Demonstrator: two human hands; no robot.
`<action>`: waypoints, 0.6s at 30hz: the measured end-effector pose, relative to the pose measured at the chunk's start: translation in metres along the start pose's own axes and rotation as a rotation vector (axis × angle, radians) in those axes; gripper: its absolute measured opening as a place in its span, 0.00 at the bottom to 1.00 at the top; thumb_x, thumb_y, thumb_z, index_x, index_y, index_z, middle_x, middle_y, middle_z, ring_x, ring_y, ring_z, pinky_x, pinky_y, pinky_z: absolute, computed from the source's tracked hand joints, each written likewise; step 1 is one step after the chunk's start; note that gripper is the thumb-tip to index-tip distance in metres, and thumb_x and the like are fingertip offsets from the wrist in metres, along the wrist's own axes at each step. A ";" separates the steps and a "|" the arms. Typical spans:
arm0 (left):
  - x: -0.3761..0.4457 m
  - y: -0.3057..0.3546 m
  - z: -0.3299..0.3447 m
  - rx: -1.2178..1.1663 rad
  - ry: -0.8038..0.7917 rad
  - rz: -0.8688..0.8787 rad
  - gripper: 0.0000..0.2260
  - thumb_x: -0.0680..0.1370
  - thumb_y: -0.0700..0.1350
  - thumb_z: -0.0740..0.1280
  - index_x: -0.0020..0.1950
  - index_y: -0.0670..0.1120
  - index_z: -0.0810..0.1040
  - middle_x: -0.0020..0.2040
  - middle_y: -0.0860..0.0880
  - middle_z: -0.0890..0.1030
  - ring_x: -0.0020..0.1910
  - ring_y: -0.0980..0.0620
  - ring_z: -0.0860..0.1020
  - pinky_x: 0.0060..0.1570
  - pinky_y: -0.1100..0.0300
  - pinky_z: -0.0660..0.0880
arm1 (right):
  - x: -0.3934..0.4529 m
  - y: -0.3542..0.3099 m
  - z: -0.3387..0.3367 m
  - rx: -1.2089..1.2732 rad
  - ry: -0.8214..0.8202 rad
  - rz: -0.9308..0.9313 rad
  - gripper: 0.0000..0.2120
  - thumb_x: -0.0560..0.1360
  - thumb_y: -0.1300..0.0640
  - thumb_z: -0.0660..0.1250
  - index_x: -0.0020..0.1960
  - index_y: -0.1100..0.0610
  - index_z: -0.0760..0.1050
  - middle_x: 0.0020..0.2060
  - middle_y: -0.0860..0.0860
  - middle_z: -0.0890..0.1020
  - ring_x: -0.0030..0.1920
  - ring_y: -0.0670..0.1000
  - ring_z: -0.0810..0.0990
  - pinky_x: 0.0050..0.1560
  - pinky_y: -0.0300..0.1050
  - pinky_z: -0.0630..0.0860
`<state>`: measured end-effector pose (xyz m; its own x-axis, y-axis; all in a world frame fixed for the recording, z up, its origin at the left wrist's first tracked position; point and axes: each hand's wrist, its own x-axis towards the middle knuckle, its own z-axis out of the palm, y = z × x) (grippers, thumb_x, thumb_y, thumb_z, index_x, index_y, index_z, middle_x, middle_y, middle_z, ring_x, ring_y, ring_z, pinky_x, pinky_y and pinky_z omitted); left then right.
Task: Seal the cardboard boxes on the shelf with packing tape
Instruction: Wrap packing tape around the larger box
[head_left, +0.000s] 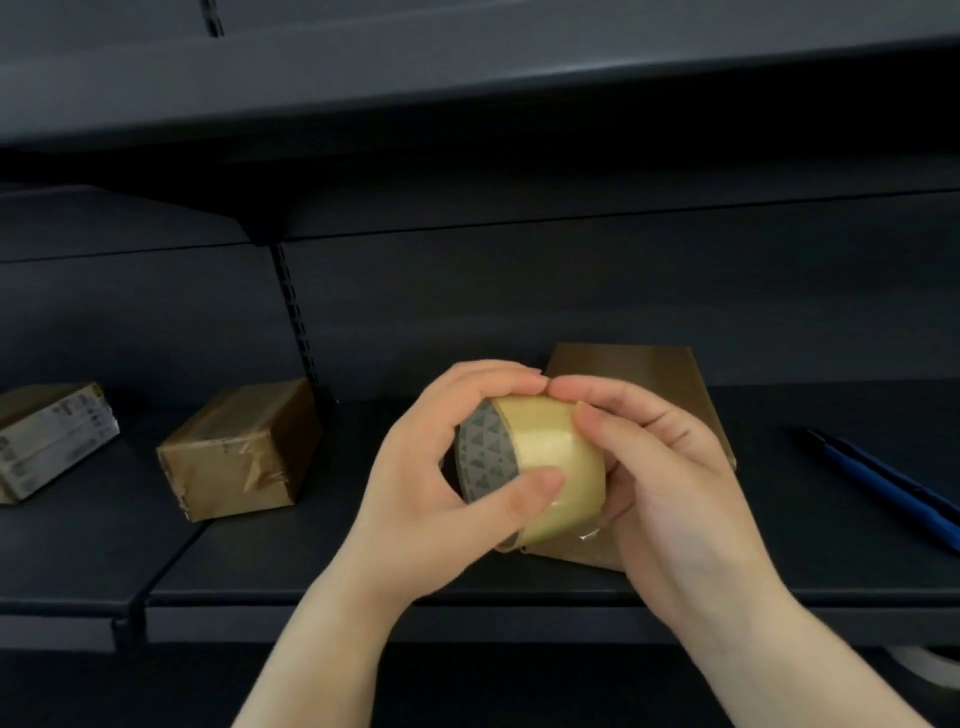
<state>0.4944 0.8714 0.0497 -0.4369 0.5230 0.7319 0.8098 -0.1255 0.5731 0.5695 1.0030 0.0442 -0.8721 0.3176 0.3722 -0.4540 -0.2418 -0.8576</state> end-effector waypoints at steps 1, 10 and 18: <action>0.001 0.002 -0.002 0.007 -0.005 -0.022 0.18 0.68 0.47 0.70 0.57 0.47 0.76 0.56 0.51 0.77 0.58 0.47 0.76 0.53 0.60 0.75 | 0.001 0.001 0.000 -0.022 -0.005 -0.012 0.08 0.69 0.60 0.64 0.43 0.55 0.82 0.41 0.53 0.84 0.42 0.51 0.82 0.40 0.44 0.79; 0.003 0.021 -0.015 0.166 0.188 -0.016 0.07 0.65 0.48 0.72 0.42 0.53 0.82 0.46 0.55 0.84 0.50 0.57 0.81 0.49 0.60 0.78 | 0.006 0.006 0.007 -0.223 -0.196 -0.291 0.08 0.76 0.60 0.61 0.52 0.52 0.75 0.44 0.50 0.83 0.44 0.49 0.81 0.45 0.40 0.77; -0.002 0.033 -0.023 0.390 0.091 -0.094 0.08 0.66 0.50 0.72 0.45 0.57 0.82 0.47 0.67 0.80 0.49 0.68 0.80 0.51 0.66 0.76 | 0.011 0.004 0.006 -0.484 -0.199 -0.316 0.09 0.76 0.58 0.59 0.51 0.49 0.75 0.43 0.47 0.83 0.46 0.48 0.81 0.48 0.45 0.78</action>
<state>0.5128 0.8465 0.0754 -0.5350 0.4376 0.7227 0.8446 0.2571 0.4696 0.5575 1.0005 0.0471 -0.7476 0.1171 0.6538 -0.6025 0.2950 -0.7416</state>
